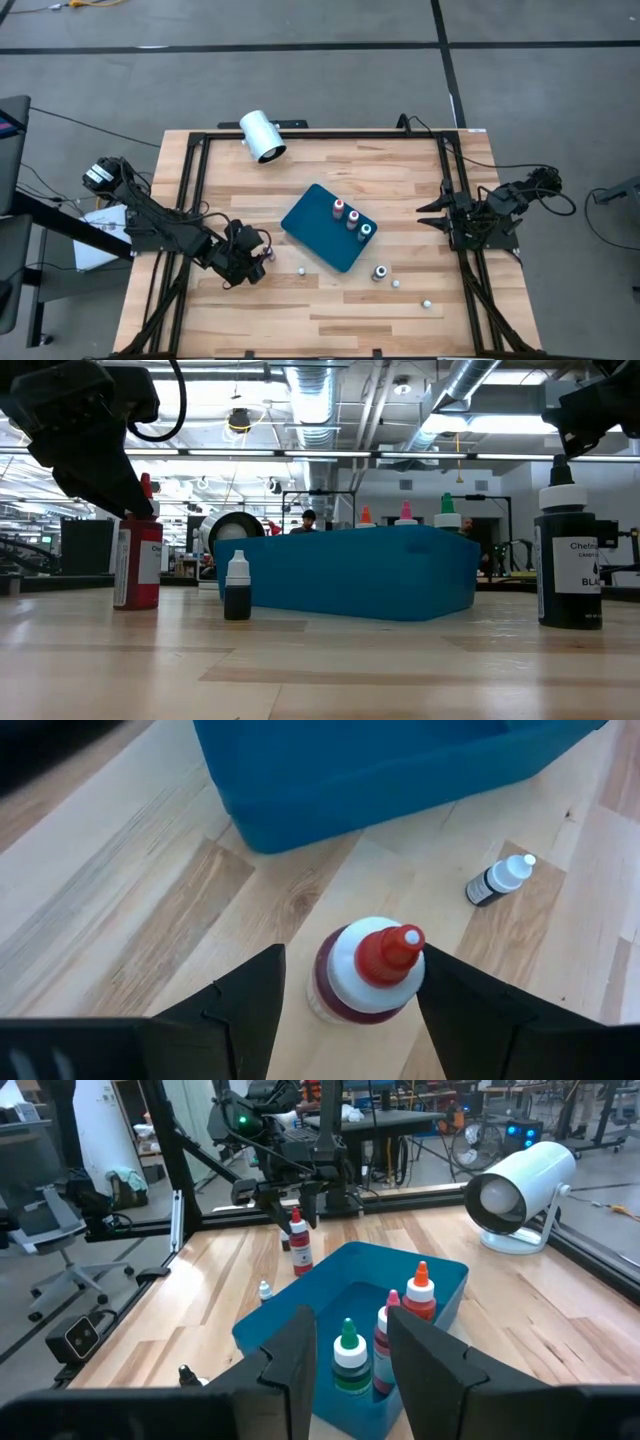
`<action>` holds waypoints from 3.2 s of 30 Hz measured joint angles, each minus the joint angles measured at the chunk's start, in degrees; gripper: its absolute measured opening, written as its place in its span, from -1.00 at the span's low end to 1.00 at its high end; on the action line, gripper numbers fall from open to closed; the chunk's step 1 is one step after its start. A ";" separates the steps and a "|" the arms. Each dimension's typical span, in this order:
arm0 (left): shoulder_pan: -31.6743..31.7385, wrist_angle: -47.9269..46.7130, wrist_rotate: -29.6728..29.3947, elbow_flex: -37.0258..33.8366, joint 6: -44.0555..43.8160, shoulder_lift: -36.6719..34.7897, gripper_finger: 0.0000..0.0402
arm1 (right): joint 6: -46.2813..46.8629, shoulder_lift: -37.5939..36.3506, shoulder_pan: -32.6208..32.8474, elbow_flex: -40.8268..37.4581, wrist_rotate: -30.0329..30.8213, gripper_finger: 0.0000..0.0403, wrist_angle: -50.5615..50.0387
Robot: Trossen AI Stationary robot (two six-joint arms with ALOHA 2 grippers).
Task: Pick & Place food coloring
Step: Put the big red food coloring bottle into the blue bin
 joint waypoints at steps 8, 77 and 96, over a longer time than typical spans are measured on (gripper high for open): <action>-0.02 0.02 0.63 0.02 -0.29 0.00 0.05 | 0.00 -0.02 0.01 0.00 0.00 -0.44 0.00; 0.15 -2.28 4.52 17.33 0.71 0.00 -0.43 | 0.01 -0.01 0.01 0.00 0.00 -0.44 0.02; 1.51 -5.87 4.56 24.59 4.16 0.00 -0.43 | 0.02 -0.01 0.00 0.00 0.00 -0.44 0.02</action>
